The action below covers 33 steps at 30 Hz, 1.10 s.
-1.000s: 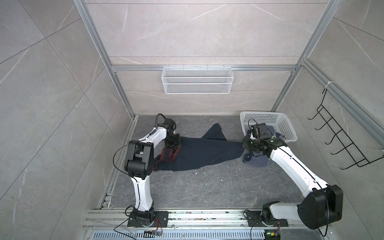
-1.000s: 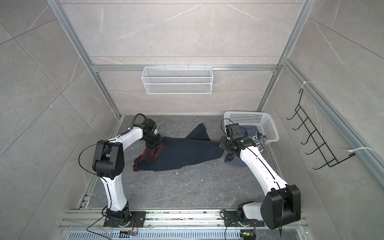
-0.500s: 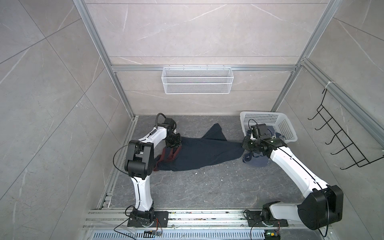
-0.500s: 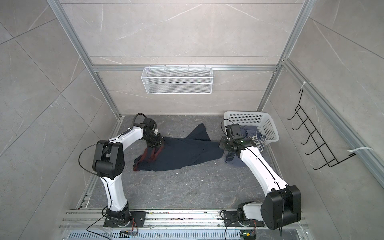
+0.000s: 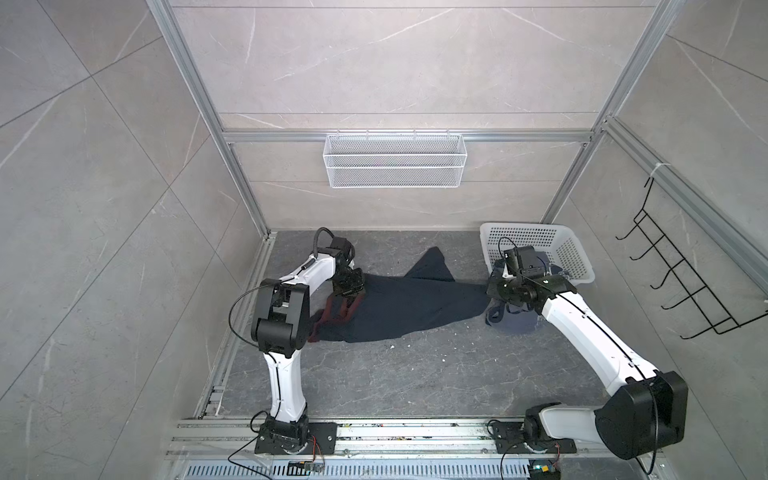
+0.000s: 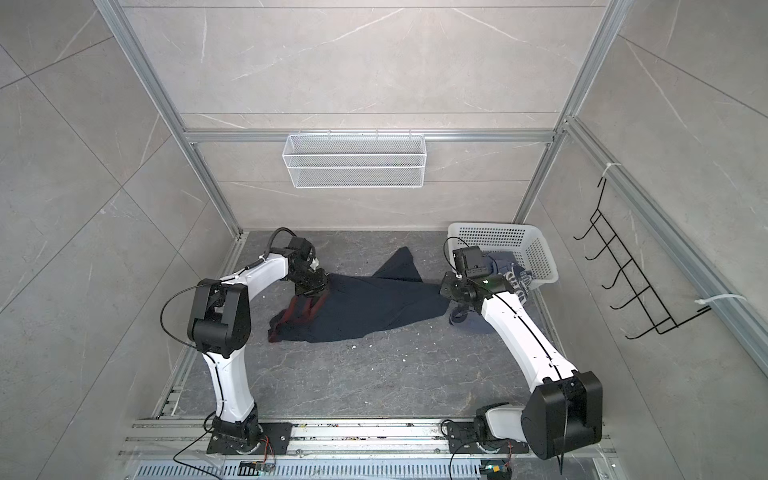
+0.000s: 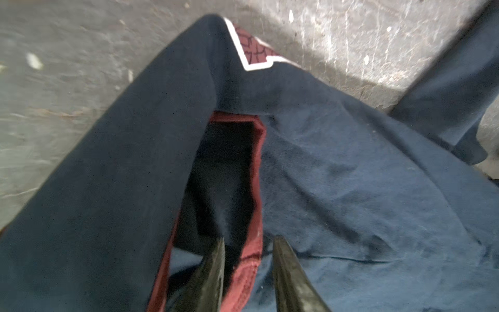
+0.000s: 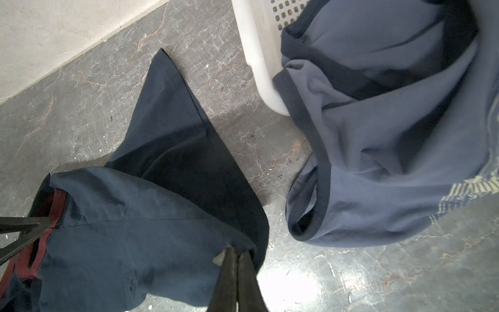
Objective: Fold and stack the tank tops
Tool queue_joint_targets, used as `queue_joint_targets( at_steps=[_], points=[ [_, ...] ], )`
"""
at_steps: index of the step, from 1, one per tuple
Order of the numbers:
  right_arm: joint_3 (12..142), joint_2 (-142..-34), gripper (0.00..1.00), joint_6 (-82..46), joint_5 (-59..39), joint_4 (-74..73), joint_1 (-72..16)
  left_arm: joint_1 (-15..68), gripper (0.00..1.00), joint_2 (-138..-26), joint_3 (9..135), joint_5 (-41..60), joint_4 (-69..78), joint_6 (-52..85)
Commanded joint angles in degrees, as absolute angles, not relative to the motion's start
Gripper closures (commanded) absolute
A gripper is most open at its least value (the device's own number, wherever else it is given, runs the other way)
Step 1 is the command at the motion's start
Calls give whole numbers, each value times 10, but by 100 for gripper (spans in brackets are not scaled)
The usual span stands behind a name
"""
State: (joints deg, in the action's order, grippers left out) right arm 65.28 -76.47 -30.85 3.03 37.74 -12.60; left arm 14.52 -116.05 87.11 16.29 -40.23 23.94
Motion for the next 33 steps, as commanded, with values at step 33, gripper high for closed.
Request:
queue_joint_targets(
  at_steps=[33],
  points=[
    [1010, -660, 100, -254, 54, 548, -101, 143, 100, -673, 842, 140, -197, 323]
  ],
)
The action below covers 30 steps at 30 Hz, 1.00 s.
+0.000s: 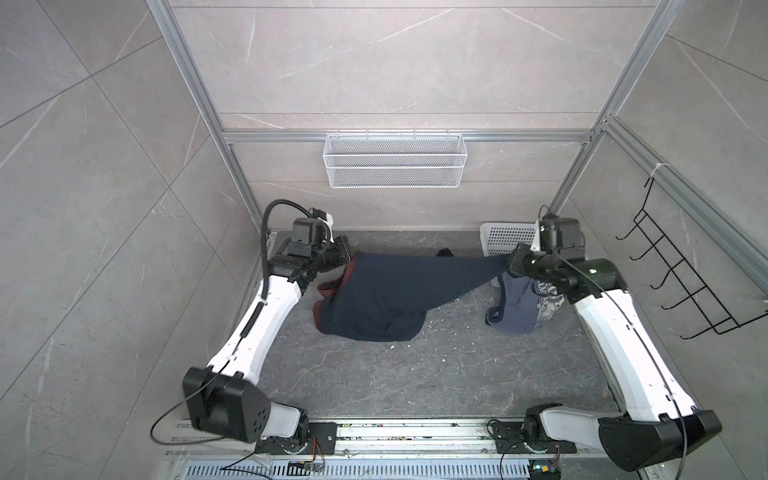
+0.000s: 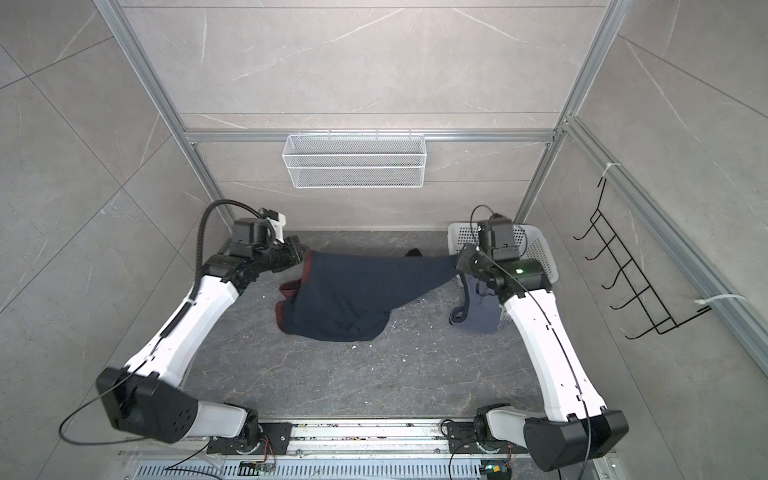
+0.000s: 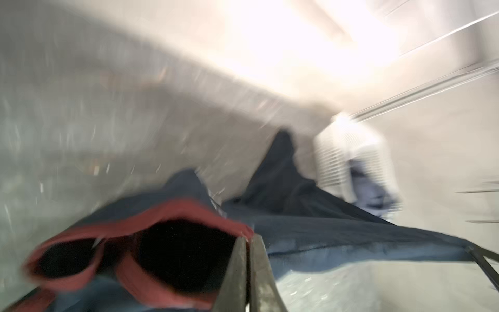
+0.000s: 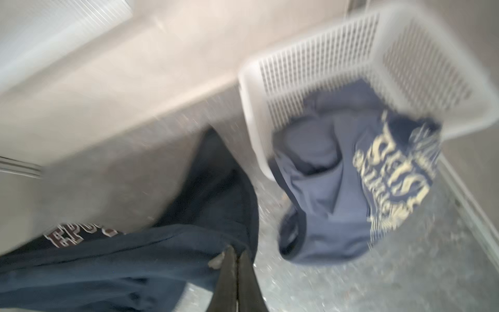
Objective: Fold and stack the tank tops
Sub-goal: 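Lift the navy tank top high by its hem with both grippers, stretching it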
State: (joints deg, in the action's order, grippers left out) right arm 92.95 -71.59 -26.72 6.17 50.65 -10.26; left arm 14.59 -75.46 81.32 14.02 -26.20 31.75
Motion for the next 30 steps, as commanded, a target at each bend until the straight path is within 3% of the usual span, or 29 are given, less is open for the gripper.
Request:
queue_joint_targets(
  at_steps=[1, 4, 7, 11, 15, 20, 30],
  points=[
    [1035, -645, 100, -255, 52, 541, -101, 143, 100, -652, 836, 128, -187, 317],
    [1047, -624, 100, -257, 48, 517, -101, 142, 100, -655, 827, 122, -201, 302],
    [1032, -639, 100, -262, 45, 516, -101, 138, 100, -754, 851, 125, -300, 326],
    [1018, -671, 100, -263, 39, 537, -101, 142, 100, -852, 922, 209, -386, 322],
    [1021, -659, 100, -254, 39, 535, -101, 170, 100, -772, 939, 189, -330, 288],
    [1024, -638, 100, -240, 35, 516, -101, 170, 100, -646, 878, 67, -260, 263],
    [1025, -571, 100, -228, -114, 396, -101, 170, 100, -504, 903, 68, -240, 197]
  ],
)
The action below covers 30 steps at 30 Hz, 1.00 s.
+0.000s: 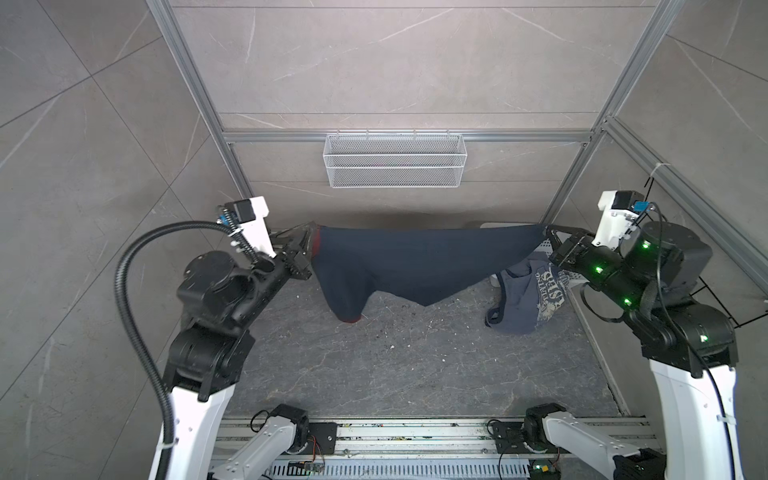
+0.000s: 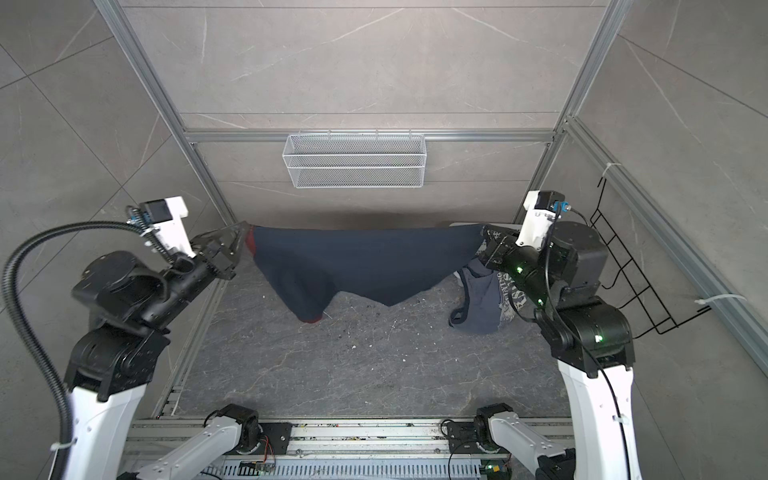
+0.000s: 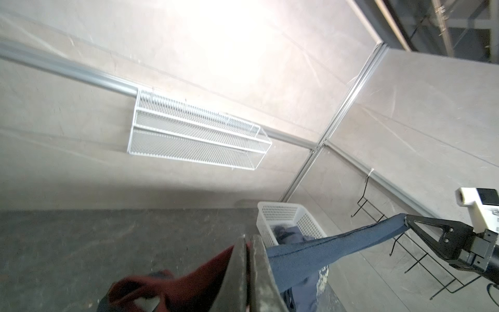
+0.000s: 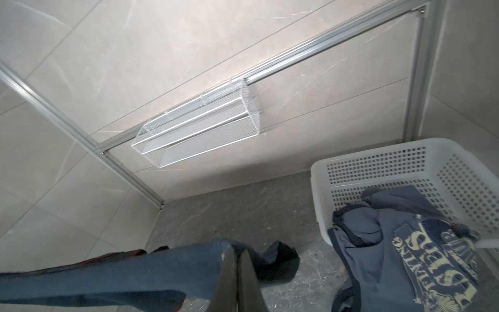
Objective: Fold and stack the tank tops
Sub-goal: 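Lift the navy tank top high by its hem with both grippers, stretching it, then lay the navy tank top flat on the table and open both grippers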
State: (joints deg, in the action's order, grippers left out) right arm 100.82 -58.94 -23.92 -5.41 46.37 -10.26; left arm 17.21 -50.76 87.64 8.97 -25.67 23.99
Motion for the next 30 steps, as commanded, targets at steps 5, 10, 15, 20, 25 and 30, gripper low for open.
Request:
queue_joint_targets(
  at_steps=[5, 10, 15, 20, 25, 30],
  points=[
    [1050, -544, 100, -241, -187, 355, -101, 170, 100, -467, 969, 78, -266, 165],
    [1080, -542, 100, -267, -236, 349, -101, 170, 100, -449, 1014, 46, -307, 136],
    [1059, -550, 100, -282, -229, 350, -101, 169, 100, -489, 1007, -53, -346, 110],
    [978, -577, 100, -287, -186, 348, -101, 169, 100, -587, 949, -106, -369, 116],
    [851, -646, 100, -290, -135, 317, -101, 170, 100, -724, 887, -147, -382, 163],
    [759, -769, 100, -301, -106, 244, -101, 170, 100, -863, 856, -71, -343, 180]
  ],
)
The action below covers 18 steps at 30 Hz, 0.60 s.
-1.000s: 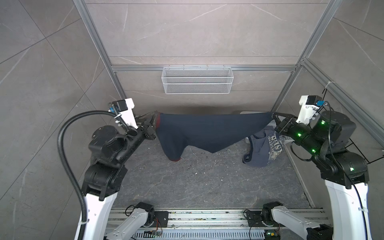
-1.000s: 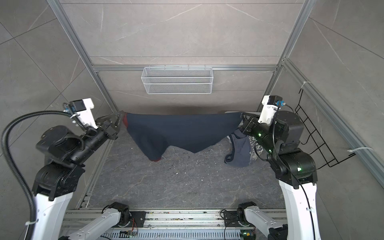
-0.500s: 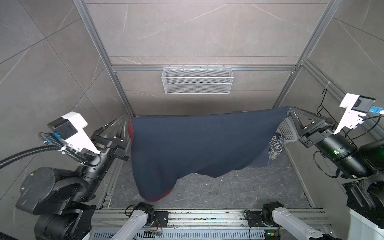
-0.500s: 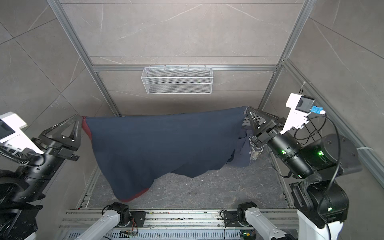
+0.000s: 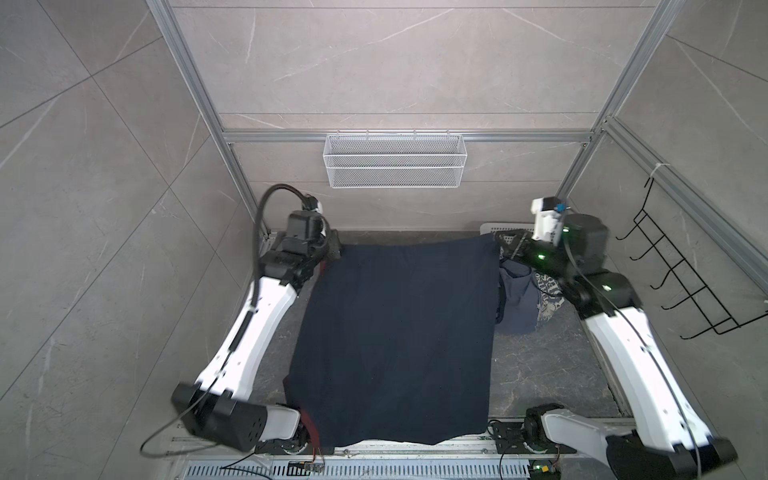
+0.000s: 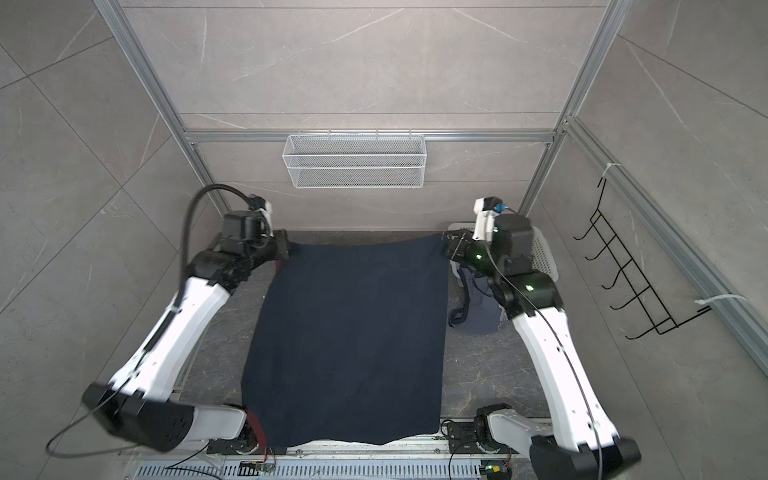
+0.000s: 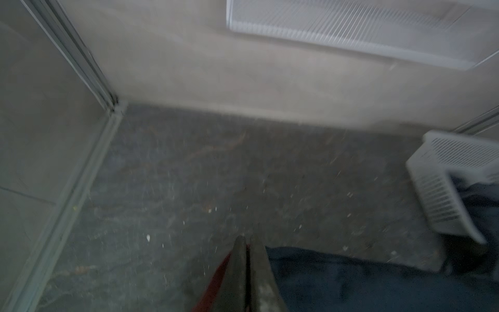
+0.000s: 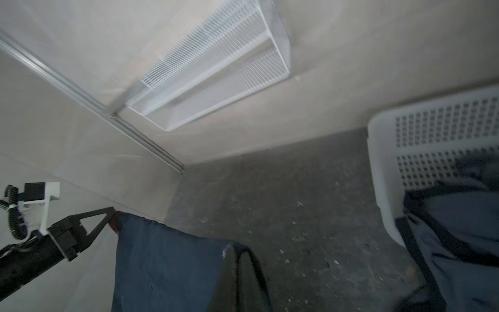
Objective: Fold and stack the tank tops
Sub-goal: 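Lay the navy tank top flat on the table and open both grippers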
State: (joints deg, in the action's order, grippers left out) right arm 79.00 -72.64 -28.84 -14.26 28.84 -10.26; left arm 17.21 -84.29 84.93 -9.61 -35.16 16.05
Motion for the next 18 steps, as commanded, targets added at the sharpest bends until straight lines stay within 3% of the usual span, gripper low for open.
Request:
queue_joint_targets(
  at_steps=[1, 9, 18],
  points=[
    [758, -804, 100, -302, -101, 234, -101, 170, 100, -893, 861, -58, -338, 184],
    [883, -1029, 100, -309, -60, 254, -101, 168, 100, -1077, 967, 6, -377, 192],
    [923, -1057, 100, -302, -33, 265, -101, 147, 100, -1107, 974, 36, -360, 211]
  ],
)
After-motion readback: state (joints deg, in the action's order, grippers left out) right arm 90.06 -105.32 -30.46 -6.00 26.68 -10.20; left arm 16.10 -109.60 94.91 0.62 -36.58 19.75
